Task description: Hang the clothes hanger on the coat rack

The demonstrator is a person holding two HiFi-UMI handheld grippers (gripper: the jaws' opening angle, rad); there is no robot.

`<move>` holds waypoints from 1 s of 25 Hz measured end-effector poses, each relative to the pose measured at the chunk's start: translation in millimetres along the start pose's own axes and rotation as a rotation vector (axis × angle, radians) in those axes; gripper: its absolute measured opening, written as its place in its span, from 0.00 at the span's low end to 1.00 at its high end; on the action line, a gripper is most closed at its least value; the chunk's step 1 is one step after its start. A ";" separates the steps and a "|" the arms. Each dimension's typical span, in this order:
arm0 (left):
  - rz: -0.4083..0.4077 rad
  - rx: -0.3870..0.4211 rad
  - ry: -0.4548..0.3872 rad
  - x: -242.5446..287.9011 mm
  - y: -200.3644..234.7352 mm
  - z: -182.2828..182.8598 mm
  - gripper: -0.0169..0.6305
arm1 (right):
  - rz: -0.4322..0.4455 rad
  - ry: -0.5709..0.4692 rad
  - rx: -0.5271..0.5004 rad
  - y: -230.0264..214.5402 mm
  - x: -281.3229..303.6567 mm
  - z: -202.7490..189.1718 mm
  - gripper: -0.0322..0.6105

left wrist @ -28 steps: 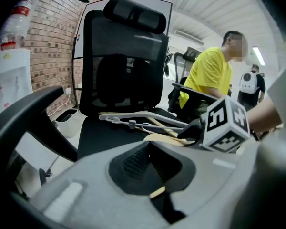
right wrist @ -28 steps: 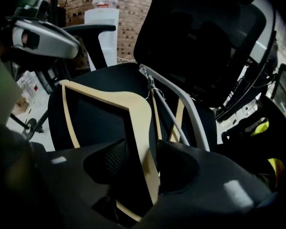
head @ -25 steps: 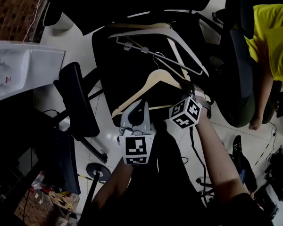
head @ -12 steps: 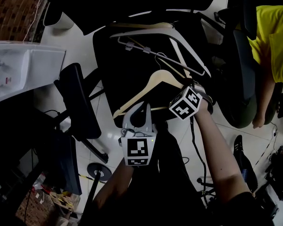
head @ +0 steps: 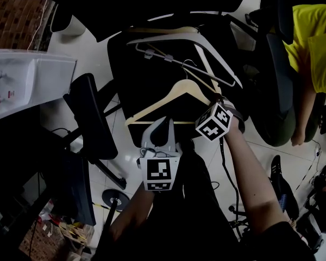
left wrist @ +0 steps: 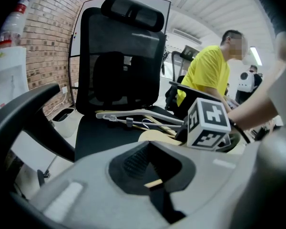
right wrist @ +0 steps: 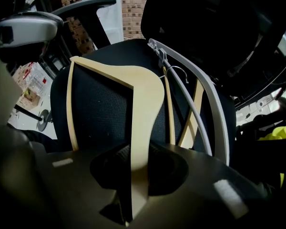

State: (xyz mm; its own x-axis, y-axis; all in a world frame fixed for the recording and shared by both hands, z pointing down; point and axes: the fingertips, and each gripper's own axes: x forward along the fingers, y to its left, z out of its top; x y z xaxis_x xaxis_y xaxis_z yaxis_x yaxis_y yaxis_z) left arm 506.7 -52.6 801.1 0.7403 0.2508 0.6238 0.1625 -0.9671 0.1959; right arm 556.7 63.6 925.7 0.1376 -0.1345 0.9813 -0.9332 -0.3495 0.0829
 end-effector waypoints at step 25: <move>-0.005 0.066 -0.126 -71.3 -9.6 72.9 0.03 | -0.185 -0.170 -0.005 10.8 -117.8 5.7 0.17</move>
State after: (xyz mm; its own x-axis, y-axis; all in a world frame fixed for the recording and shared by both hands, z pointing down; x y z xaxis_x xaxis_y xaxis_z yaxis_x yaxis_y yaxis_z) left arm 499.9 -64.3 699.6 0.8146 0.2519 0.5225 0.2055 -0.9677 0.1461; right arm 532.3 70.5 810.0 0.3592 -0.2226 0.9063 -0.8886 -0.3783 0.2593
